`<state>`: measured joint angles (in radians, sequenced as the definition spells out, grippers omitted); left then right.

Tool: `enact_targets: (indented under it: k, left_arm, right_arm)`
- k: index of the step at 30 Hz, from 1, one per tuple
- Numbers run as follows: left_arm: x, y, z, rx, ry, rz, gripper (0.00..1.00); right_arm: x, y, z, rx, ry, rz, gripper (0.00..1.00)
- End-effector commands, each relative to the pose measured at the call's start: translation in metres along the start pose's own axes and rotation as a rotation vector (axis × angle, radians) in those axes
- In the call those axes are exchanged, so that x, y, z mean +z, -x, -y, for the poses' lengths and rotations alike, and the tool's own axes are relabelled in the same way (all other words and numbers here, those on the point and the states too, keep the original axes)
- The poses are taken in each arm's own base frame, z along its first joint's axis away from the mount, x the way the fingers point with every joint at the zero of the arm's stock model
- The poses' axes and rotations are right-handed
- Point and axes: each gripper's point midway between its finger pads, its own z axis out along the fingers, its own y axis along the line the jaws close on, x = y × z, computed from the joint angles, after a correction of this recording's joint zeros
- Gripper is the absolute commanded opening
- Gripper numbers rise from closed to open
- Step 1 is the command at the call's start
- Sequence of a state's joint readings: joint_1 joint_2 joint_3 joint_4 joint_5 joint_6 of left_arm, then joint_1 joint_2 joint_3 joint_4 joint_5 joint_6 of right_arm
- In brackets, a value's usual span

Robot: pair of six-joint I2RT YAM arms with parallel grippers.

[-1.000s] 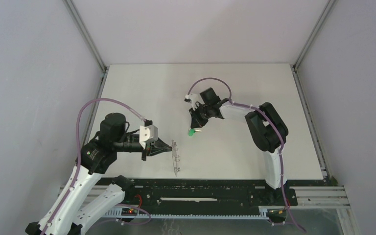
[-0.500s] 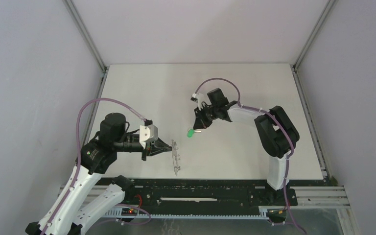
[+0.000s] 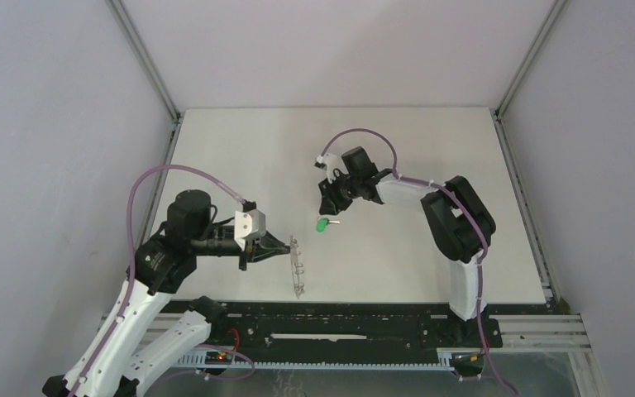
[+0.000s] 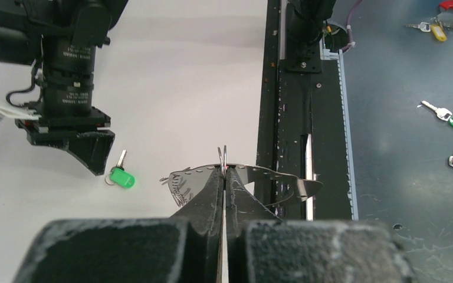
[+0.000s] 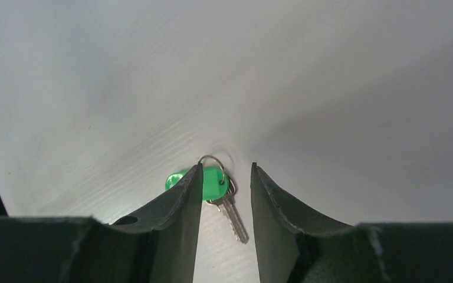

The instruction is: Put the keys on the keyring

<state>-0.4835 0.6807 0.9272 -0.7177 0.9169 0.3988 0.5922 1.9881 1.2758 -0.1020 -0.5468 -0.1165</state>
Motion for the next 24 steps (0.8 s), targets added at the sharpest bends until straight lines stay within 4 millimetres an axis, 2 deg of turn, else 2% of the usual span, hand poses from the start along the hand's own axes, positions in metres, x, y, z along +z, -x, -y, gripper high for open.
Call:
enact_targets:
  k: [1,13,20,24]
  left_arm:
    - [-0.007,0.032,-0.005,0.070,0.032,0.064,0.00]
    - [-0.008,0.032,-0.005,0.072,0.039,0.066,0.00]
    - [-0.008,0.032,-0.005,0.073,0.041,0.067,0.00]
    - [-0.008,0.033,-0.005,0.074,0.042,0.067,0.00]
  right_arm:
    - [0.014,0.000,0.001,-0.056,-0.028,-0.038,0.44]
    - [0.024,-0.010,-0.004,-0.051,0.006,-0.103,0.41]
    - [0.020,-0.014,-0.012,-0.015,0.065,-0.107,0.25]
    - [0.008,-0.001,-0.015,0.031,0.130,-0.038,0.10]
